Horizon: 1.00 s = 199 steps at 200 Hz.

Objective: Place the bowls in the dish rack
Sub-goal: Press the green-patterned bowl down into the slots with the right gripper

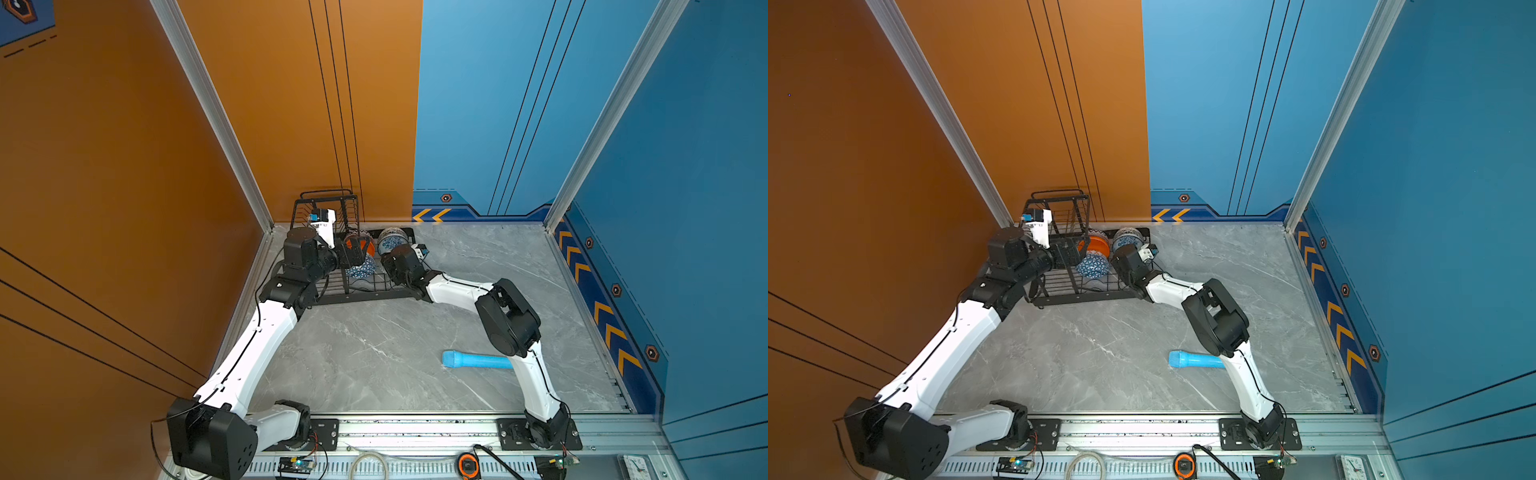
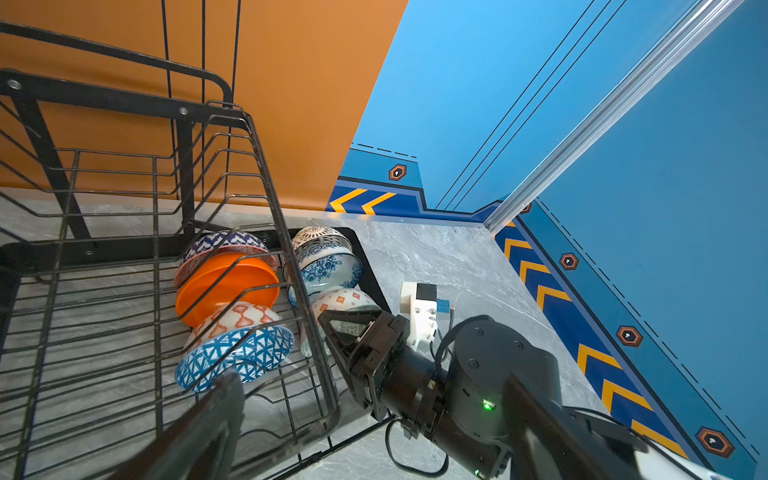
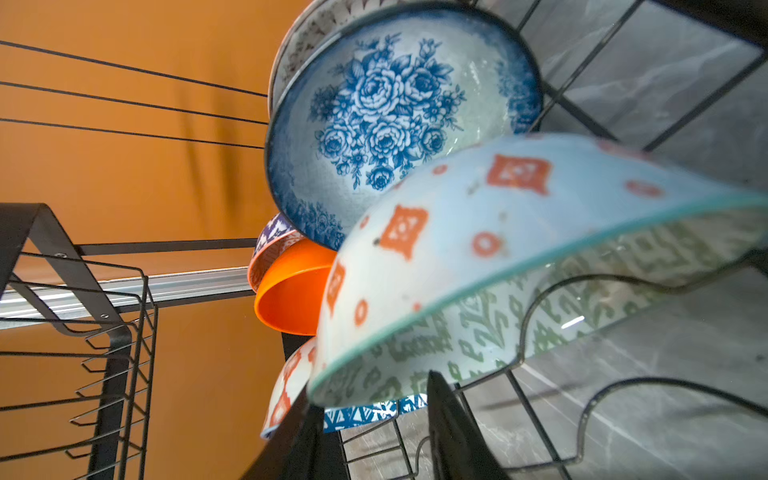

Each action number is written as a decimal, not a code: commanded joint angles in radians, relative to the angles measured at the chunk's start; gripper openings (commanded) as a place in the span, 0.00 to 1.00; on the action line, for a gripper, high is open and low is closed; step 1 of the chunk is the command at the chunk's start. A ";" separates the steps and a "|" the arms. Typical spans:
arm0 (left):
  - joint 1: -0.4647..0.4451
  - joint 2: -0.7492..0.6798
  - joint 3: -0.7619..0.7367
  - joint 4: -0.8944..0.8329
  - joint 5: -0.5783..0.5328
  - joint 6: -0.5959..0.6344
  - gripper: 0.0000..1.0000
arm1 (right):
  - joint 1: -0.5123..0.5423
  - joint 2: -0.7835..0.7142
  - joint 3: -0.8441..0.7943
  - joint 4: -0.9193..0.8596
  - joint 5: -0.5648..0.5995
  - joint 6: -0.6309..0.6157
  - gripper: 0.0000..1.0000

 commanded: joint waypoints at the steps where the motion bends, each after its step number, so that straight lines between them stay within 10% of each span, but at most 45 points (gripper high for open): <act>1: 0.008 -0.002 -0.028 -0.021 0.007 0.003 0.98 | -0.007 -0.004 0.017 -0.038 -0.004 -0.029 0.43; 199: 0.009 0.002 -0.028 -0.021 0.005 0.003 0.98 | -0.057 -0.065 -0.012 -0.032 -0.026 -0.067 0.53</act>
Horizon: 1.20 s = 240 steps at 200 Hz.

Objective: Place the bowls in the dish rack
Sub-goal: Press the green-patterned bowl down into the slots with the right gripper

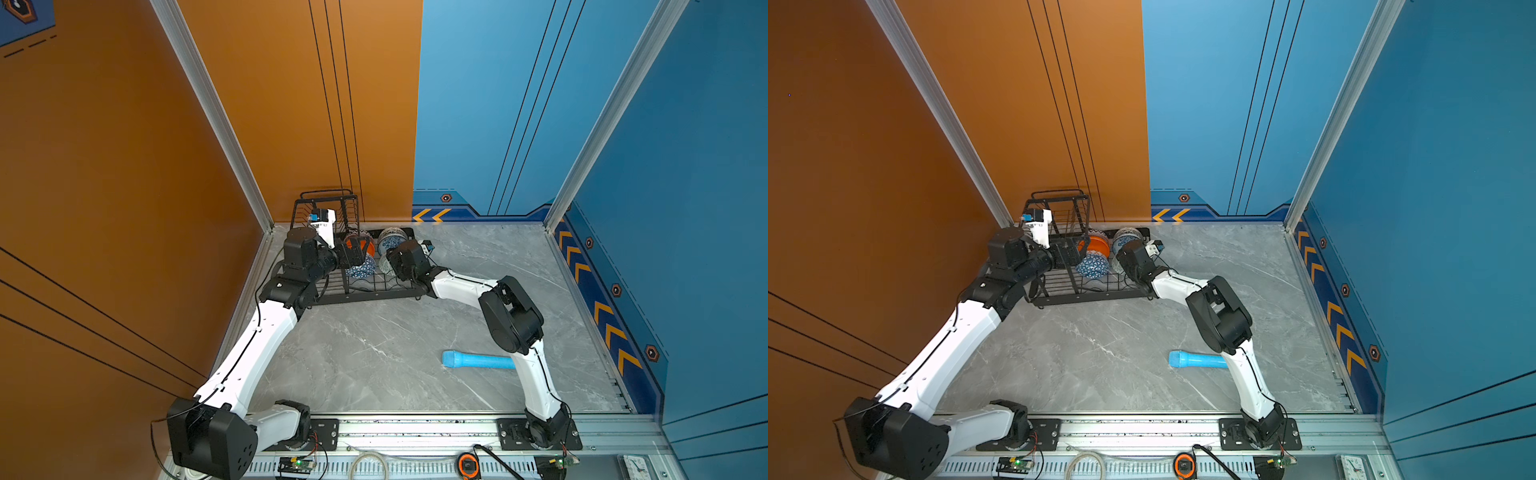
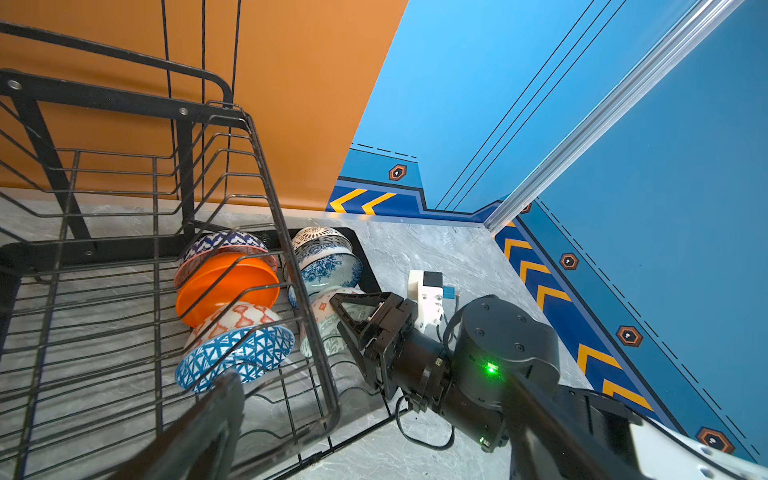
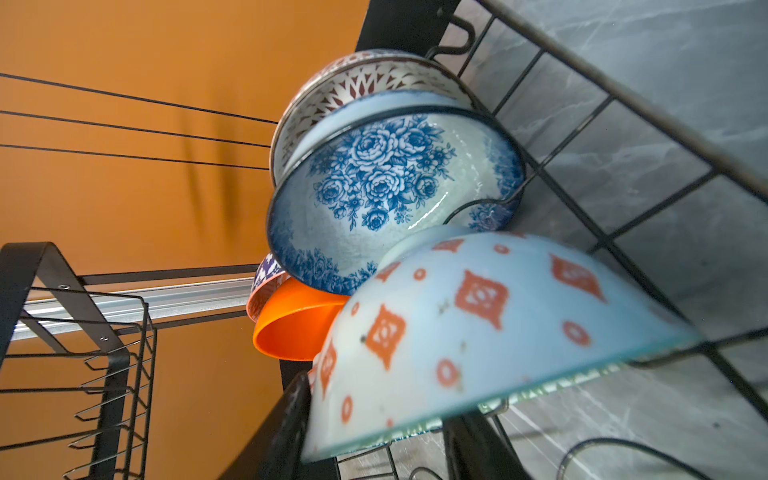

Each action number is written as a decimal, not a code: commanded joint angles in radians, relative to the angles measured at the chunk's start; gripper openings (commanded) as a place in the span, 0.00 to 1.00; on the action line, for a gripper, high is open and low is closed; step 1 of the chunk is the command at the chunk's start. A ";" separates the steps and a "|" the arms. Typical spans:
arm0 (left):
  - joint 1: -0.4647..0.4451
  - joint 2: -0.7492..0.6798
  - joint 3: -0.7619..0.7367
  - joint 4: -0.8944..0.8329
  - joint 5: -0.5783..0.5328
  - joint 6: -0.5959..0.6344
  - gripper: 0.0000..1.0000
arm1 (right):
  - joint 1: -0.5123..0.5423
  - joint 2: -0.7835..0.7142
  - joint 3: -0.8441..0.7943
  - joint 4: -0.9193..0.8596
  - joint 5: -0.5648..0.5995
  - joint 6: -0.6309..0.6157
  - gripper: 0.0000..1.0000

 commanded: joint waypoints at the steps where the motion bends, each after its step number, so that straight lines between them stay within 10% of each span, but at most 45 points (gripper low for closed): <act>1: 0.008 0.002 -0.028 -0.023 0.005 0.002 0.98 | -0.010 -0.063 -0.012 -0.032 0.000 -0.030 0.54; 145: 0.008 -0.003 -0.028 -0.022 0.005 0.002 0.98 | -0.024 -0.097 -0.044 -0.001 -0.010 -0.047 0.63; 240: 0.008 -0.005 -0.029 -0.022 0.003 0.003 0.98 | -0.020 -0.113 -0.064 0.014 -0.015 -0.055 0.88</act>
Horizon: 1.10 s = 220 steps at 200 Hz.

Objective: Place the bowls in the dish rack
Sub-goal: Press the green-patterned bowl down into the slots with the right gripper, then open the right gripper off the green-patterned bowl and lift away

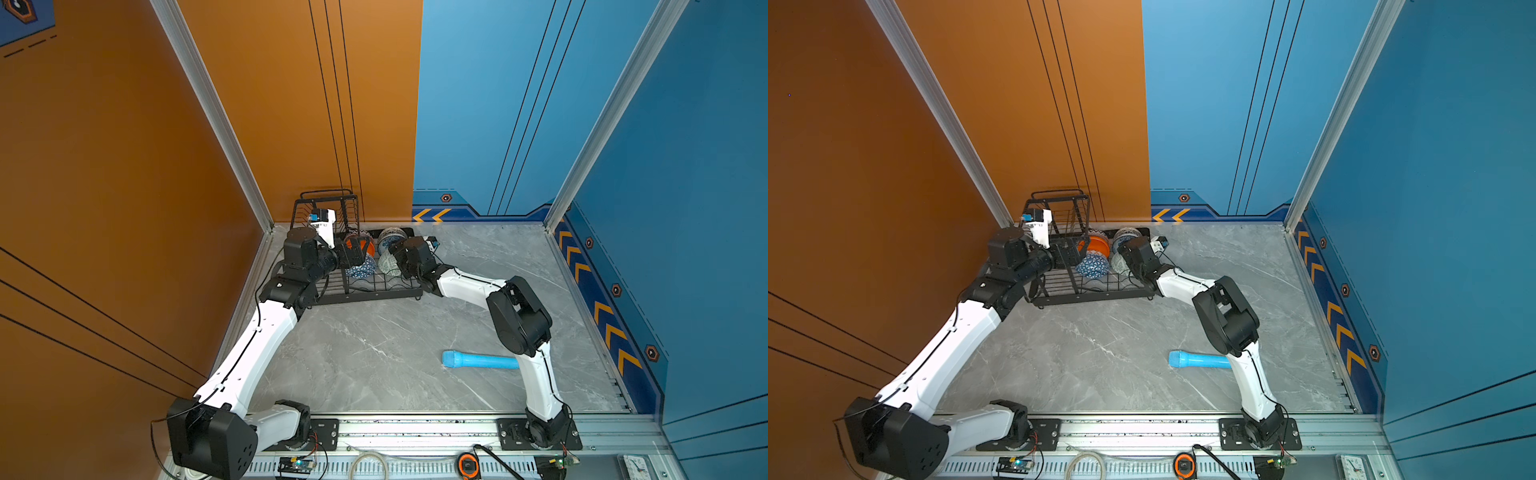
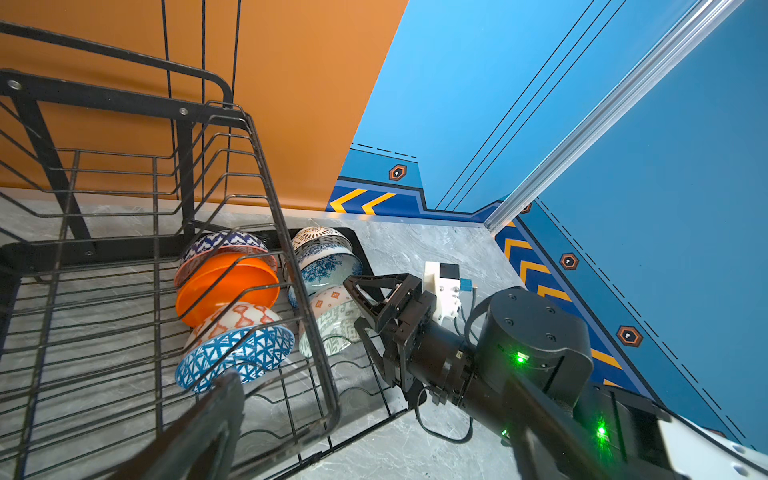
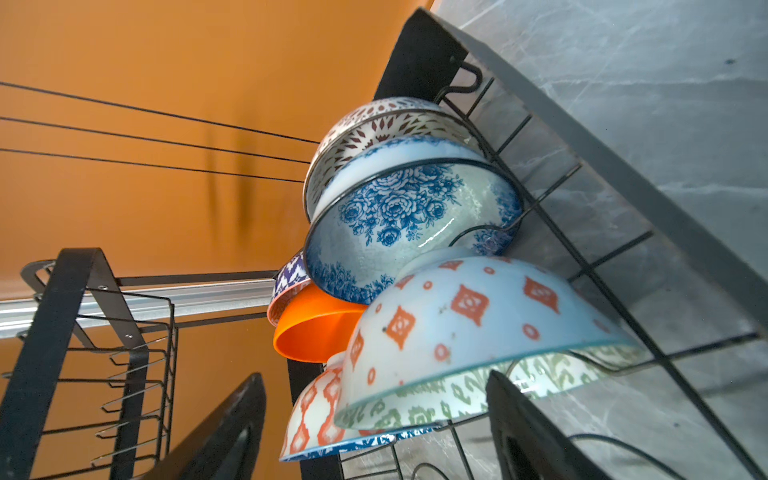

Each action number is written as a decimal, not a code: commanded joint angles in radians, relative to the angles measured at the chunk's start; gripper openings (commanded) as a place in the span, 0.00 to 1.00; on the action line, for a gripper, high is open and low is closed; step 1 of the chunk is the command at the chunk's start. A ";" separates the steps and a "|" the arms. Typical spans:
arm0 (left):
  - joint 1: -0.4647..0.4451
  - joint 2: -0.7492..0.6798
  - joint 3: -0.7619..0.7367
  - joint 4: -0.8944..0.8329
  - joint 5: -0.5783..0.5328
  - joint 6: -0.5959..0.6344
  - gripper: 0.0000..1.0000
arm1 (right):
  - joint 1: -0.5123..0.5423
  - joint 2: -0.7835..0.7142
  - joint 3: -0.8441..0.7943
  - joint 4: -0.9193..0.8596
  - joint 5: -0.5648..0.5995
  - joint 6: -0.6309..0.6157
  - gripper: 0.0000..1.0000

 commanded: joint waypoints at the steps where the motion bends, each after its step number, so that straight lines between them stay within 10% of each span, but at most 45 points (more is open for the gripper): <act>1: 0.008 -0.005 -0.029 -0.022 0.002 0.004 0.98 | 0.000 -0.057 -0.022 0.010 -0.007 -0.020 0.88; 110: 0.008 -0.017 -0.032 -0.022 -0.008 0.011 0.98 | 0.009 -0.191 -0.076 0.008 -0.043 -0.090 1.00; 220: 0.015 -0.047 -0.061 0.033 -0.019 -0.046 0.98 | -0.052 -0.333 -0.061 -0.563 0.020 -0.765 1.00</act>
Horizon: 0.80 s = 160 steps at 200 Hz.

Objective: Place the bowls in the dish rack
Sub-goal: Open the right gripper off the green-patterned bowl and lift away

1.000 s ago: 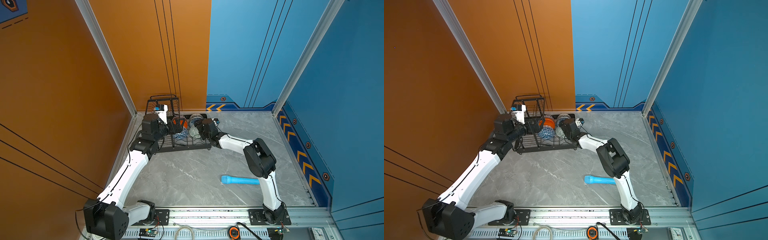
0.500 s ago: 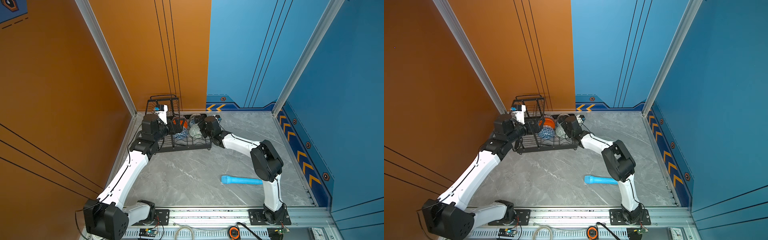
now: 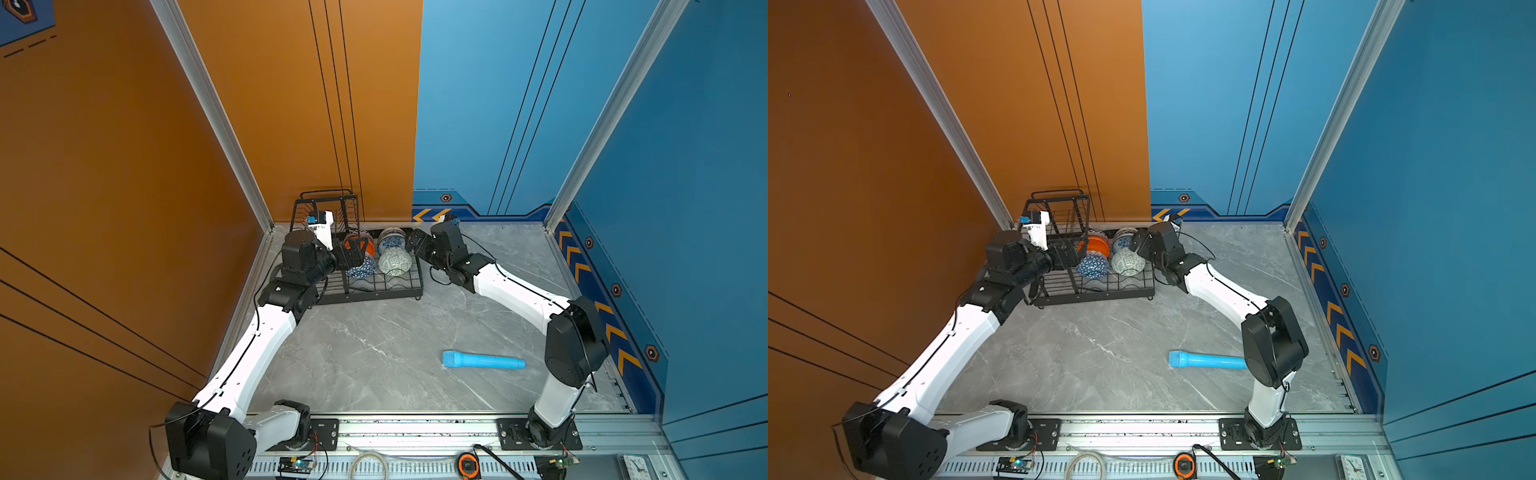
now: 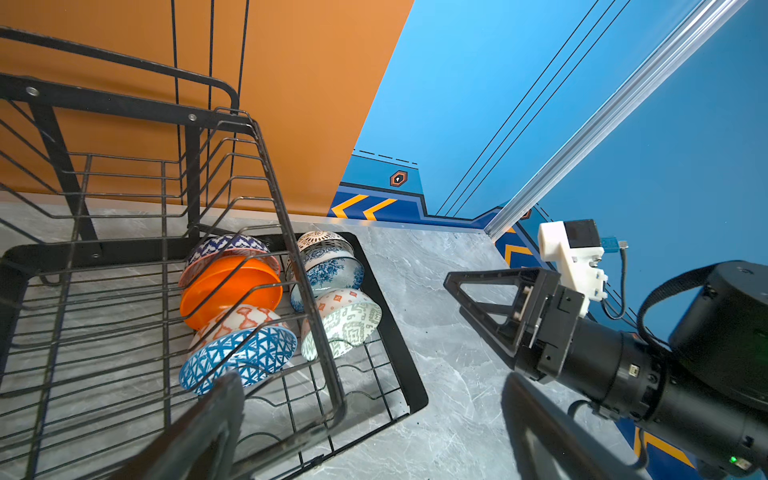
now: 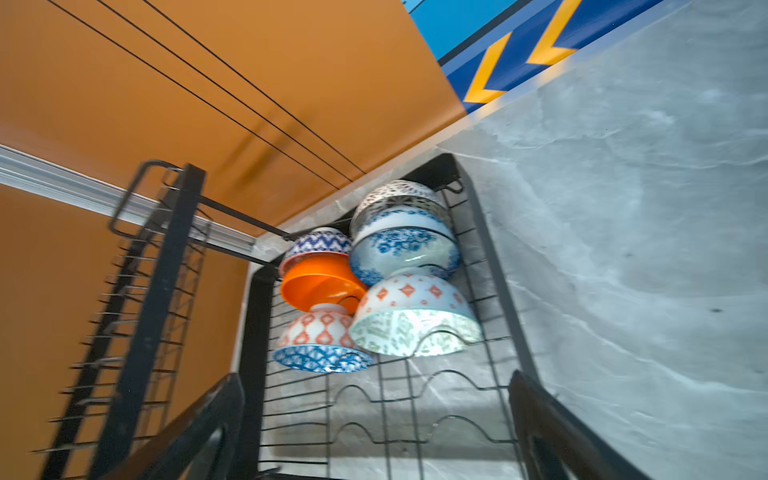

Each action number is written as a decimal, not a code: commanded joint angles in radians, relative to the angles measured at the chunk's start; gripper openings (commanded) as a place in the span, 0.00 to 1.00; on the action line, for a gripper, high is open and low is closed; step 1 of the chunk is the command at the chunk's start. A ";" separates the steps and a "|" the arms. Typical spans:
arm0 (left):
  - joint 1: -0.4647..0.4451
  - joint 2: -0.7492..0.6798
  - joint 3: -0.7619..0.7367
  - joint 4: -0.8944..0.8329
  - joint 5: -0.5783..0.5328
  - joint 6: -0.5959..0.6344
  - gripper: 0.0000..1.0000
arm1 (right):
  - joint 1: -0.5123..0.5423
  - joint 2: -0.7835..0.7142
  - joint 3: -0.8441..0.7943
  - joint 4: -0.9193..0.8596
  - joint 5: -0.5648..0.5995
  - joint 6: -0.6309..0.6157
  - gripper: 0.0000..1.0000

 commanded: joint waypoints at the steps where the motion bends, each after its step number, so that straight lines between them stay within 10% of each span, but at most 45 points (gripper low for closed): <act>1: 0.009 -0.017 -0.019 -0.004 -0.014 -0.038 0.98 | 0.001 0.043 0.045 -0.208 0.020 -0.202 1.00; 36: 0.018 -0.024 -0.033 0.029 -0.003 -0.132 0.98 | 0.000 0.110 0.097 -0.276 0.051 -0.283 1.00; 160: 0.024 -0.068 -0.030 -0.002 -0.016 -0.152 0.98 | -0.014 0.278 0.197 -0.332 0.089 -0.323 0.54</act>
